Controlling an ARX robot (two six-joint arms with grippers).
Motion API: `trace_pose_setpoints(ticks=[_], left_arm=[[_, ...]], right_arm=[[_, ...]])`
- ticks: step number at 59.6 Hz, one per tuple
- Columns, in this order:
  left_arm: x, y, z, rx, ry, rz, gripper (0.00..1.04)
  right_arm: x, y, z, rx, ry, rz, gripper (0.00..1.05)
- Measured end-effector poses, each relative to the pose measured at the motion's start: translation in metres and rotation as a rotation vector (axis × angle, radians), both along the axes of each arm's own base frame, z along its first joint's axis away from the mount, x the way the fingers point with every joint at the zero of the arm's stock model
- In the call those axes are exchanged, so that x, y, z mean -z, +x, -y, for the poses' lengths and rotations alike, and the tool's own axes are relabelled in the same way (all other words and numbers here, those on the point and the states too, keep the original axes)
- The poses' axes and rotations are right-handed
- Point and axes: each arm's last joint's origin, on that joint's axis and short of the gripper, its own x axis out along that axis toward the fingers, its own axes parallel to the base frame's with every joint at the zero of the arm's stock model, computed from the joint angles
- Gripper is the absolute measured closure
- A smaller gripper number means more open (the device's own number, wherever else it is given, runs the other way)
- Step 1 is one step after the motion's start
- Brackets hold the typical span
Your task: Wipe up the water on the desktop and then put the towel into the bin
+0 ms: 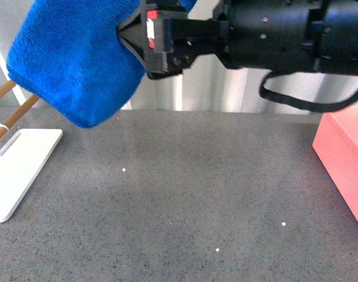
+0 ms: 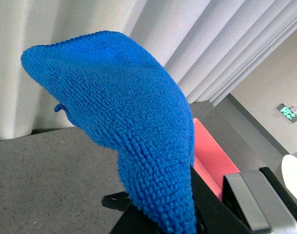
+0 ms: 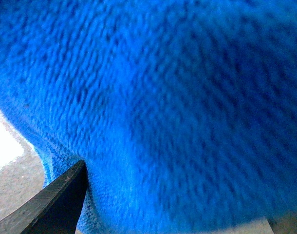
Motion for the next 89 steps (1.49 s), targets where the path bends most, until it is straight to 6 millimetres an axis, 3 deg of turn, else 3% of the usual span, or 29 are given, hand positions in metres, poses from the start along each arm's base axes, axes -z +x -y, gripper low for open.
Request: trace_pose_setpoints(ticks=[7,18,48,72,82,89], left_arm=[[0.000,0.000,0.000,0.000,0.000,0.000,1.00],[0.000,0.000,-0.001,-0.007,0.001,0.001,1.00],[0.001,0.001,-0.002,-0.010,0.004,0.001,1.00],[0.001,0.000,-0.001,-0.006,0.003,0.000,1.00],[0.002,0.001,-0.002,-0.015,0.010,0.002,0.74],[0.004,0.002,-0.003,-0.029,0.021,0.000,0.56]], right_arm=[[0.000,0.012,-0.017,-0.040,-0.009,0.003,0.07],[-0.003,0.013,-0.030,-0.069,0.000,0.023,0.07],[-0.008,0.007,-0.042,-0.074,0.015,0.103,0.07],[-0.006,0.009,-0.043,0.010,0.047,0.211,0.61],[-0.003,0.008,-0.040,0.032,0.039,0.220,0.86],[0.001,0.007,-0.037,0.035,0.031,0.211,0.97]])
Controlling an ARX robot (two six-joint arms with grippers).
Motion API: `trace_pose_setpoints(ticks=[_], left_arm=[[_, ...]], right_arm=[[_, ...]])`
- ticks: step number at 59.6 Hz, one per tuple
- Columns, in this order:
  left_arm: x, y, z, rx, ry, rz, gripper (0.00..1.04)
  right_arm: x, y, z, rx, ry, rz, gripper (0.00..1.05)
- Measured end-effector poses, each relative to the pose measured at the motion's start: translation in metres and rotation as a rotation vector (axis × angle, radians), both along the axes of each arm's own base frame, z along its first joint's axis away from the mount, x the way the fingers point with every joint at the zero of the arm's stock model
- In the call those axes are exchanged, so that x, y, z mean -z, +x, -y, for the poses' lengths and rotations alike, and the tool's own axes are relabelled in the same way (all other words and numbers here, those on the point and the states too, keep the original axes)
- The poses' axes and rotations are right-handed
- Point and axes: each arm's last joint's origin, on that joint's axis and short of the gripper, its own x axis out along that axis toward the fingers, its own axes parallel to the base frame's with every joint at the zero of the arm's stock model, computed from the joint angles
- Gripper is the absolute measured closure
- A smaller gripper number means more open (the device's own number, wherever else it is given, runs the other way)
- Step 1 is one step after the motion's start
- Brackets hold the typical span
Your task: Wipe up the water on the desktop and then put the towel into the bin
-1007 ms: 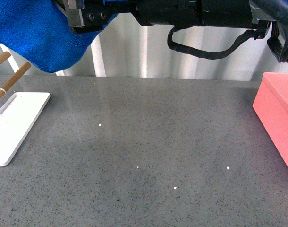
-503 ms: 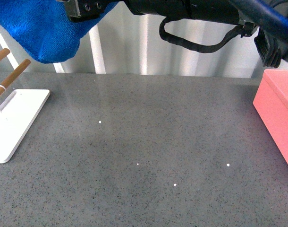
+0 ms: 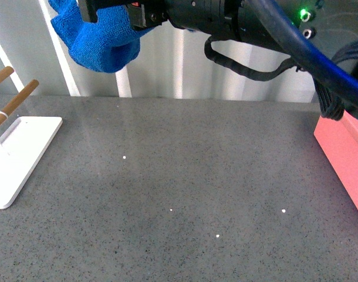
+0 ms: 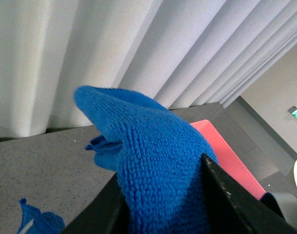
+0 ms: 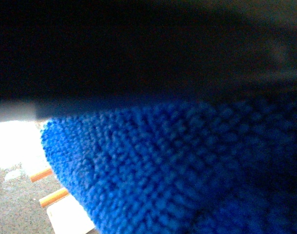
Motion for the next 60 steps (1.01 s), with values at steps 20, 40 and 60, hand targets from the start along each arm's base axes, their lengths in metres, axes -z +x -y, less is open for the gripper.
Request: trace_pose_setpoints(ticks=[20,40,60], left_arm=[[0.003,0.003,-0.002,-0.032,0.018,0.000,0.10],[0.002,0.000,0.003,0.029,-0.002,-0.010,0.07],[0.002,-0.001,0.004,0.010,0.002,-0.002,0.07]], right_arm=[[0.003,-0.001,0.013,0.046,-0.010,0.015,0.99],[0.012,0.008,0.038,0.174,-0.025,-0.010,0.99],[0.014,0.001,0.045,0.166,-0.037,-0.022,0.99]])
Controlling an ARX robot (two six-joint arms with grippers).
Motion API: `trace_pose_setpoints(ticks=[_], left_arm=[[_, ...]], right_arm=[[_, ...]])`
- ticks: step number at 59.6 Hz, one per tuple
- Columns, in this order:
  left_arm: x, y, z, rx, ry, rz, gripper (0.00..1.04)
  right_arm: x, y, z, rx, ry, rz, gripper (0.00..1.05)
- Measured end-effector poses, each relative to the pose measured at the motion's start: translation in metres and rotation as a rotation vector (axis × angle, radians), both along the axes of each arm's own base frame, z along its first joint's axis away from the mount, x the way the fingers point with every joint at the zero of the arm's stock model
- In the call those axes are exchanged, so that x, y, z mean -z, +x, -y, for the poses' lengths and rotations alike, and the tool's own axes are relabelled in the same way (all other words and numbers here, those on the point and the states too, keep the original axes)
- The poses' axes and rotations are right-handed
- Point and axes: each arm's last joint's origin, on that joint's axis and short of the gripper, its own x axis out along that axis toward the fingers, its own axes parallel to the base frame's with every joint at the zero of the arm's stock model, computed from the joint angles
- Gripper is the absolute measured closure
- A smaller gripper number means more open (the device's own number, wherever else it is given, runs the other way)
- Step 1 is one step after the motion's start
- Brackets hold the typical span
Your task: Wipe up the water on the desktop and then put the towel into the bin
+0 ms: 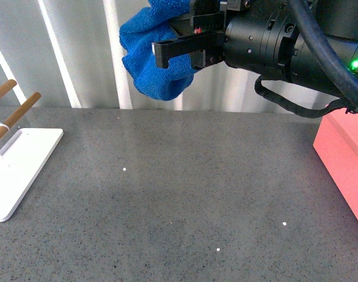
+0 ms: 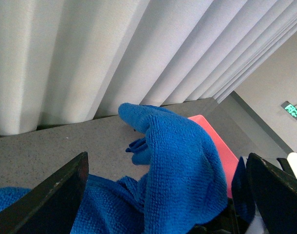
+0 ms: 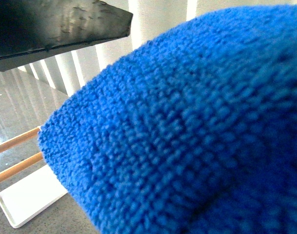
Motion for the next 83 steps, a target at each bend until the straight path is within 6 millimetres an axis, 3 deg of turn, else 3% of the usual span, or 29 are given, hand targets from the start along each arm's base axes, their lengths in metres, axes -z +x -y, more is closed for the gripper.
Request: trace_pose_setpoints(ticks=[6,14,25,39,57,83], left_arm=[[0.004,-0.008,-0.005,-0.334,0.114,0.183,0.21],[0.021,-0.035,-0.027,-0.634,0.238,0.269,0.38],[0.052,-0.072,-0.058,-0.707,0.307,0.281,0.67],[0.084,-0.109,-0.076,-0.685,0.329,0.267,1.01],[0.109,-0.149,-0.094,-0.693,0.339,0.268,1.01],[0.125,-0.181,-0.110,-0.698,0.339,0.270,1.01]], right_arm=[[-0.001,-0.002,0.000,-0.006,-0.001,0.001,0.99],[-0.001,-0.004,0.001,-0.002,-0.001,-0.001,0.99],[-0.006,-0.006,0.006,0.026,0.003,0.009,0.99],[-0.005,-0.013,0.008,0.019,-0.004,0.001,0.99],[-0.010,-0.018,0.012,0.029,-0.005,0.000,0.99],[-0.012,-0.021,0.017,0.047,-0.005,-0.020,0.99]])
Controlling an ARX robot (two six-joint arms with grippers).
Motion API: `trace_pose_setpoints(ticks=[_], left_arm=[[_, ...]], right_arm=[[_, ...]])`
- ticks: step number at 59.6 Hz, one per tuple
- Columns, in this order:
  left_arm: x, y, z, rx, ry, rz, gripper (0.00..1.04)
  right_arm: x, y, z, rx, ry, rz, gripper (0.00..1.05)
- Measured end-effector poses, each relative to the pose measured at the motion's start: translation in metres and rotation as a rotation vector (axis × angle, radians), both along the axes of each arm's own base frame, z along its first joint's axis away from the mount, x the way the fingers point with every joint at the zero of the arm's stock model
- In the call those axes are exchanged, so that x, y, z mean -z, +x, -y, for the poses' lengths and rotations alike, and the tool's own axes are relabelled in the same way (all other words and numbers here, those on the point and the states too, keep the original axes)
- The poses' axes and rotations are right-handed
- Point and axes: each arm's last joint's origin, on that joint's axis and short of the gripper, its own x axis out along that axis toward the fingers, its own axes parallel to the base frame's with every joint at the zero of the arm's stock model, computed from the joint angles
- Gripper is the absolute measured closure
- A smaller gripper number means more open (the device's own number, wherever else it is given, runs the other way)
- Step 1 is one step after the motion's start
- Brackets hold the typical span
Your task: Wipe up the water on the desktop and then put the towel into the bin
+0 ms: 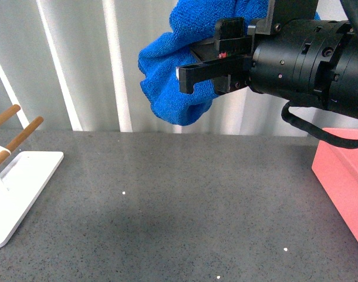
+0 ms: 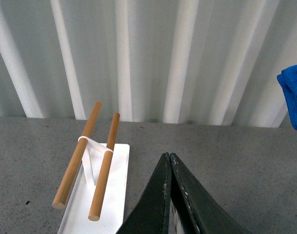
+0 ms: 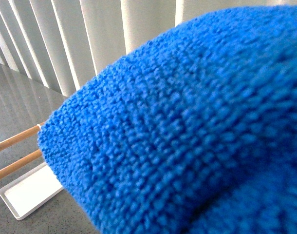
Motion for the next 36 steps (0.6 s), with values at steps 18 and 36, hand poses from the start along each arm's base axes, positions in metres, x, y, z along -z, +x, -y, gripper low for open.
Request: trace_pose_setpoints(ticks=[18,36], left_arm=[[0.007,-0.017,0.000,0.002,0.000,0.000,1.01],[0.008,-0.029,0.000,0.004,0.000,0.028,1.01]], right_arm=[[0.004,-0.007,0.006,0.018,-0.001,-0.038,0.99],[0.016,-0.012,0.017,0.056,-0.038,-0.110,0.99]])
